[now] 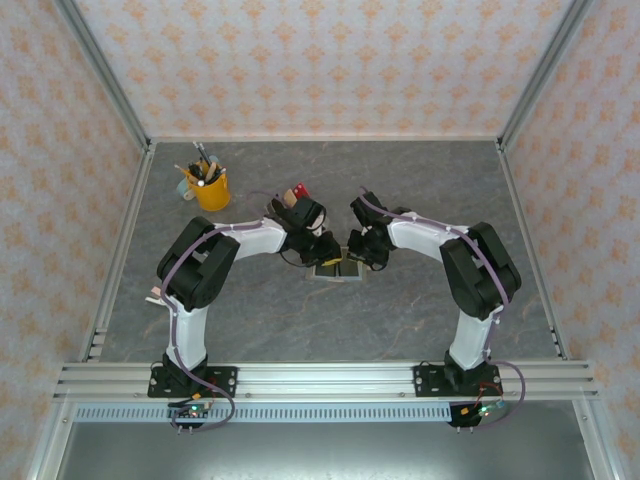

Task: Take the credit cards out of the card holder

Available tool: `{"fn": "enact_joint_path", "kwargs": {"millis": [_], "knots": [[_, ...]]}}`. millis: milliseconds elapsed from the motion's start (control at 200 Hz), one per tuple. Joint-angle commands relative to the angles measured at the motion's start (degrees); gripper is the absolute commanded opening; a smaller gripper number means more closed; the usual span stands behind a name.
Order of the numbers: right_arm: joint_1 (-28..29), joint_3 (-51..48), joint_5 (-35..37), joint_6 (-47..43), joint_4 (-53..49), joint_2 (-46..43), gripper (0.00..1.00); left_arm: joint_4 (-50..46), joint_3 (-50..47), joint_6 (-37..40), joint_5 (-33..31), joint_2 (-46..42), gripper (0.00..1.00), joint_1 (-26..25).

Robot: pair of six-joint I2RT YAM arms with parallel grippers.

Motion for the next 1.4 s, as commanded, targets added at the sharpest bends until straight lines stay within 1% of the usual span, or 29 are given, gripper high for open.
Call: {"fn": "enact_joint_path", "kwargs": {"millis": [0,125,305,545,565,781,896,976,1041,1166,1296,1396], "knots": [[-0.1,-2.9,0.8,0.3,-1.5,2.7,0.19,3.4,-1.3,-0.7,1.8,-0.2,0.13,0.0],[-0.3,-3.0,1.5,0.4,-1.9,2.6,0.19,4.0,-2.2,-0.2,1.8,-1.0,0.07,0.2],[-0.8,-3.4,2.6,0.4,-2.5,2.5,0.19,2.1,-3.3,2.2,1.6,-3.3,0.00,1.9],[-1.0,-3.5,3.0,0.8,-2.6,2.5,0.19,-0.8,-4.0,4.5,1.3,-4.0,0.00,2.9],[-1.0,-3.5,3.1,0.8,-2.6,2.5,0.19,-1.0,-4.0,4.6,1.2,-5.7,0.00,3.0],[-1.3,-2.9,2.9,0.5,-2.9,1.9,0.19,-3.7,-4.6,6.9,0.7,-8.3,0.00,4.3],[-1.6,-2.1,2.1,0.0,-2.2,0.1,0.19,-6.8,-4.8,9.3,-0.5,-10.7,0.00,5.4],[-1.6,-2.4,1.1,0.0,0.1,-3.1,0.19,-8.4,-5.2,10.9,-0.7,-12.3,0.00,6.5],[-1.6,-3.1,-0.2,-0.3,2.6,-6.2,0.21,-8.9,-6.0,11.6,-0.4,-13.5,0.00,7.6],[-1.6,-4.2,-3.3,-0.6,7.0,-11.4,0.30,-8.9,-6.9,11.7,1.1,-16.1,0.00,9.4],[-1.6,-5.9,-9.3,1.0,12.5,-14.6,0.42,-7.6,-7.3,10.3,3.3,-19.6,0.00,10.4],[-1.7,-7.5,-14.6,4.3,18.3,-15.5,0.51,-4.1,-7.8,7.0,5.4,-21.8,0.00,11.1]]}}
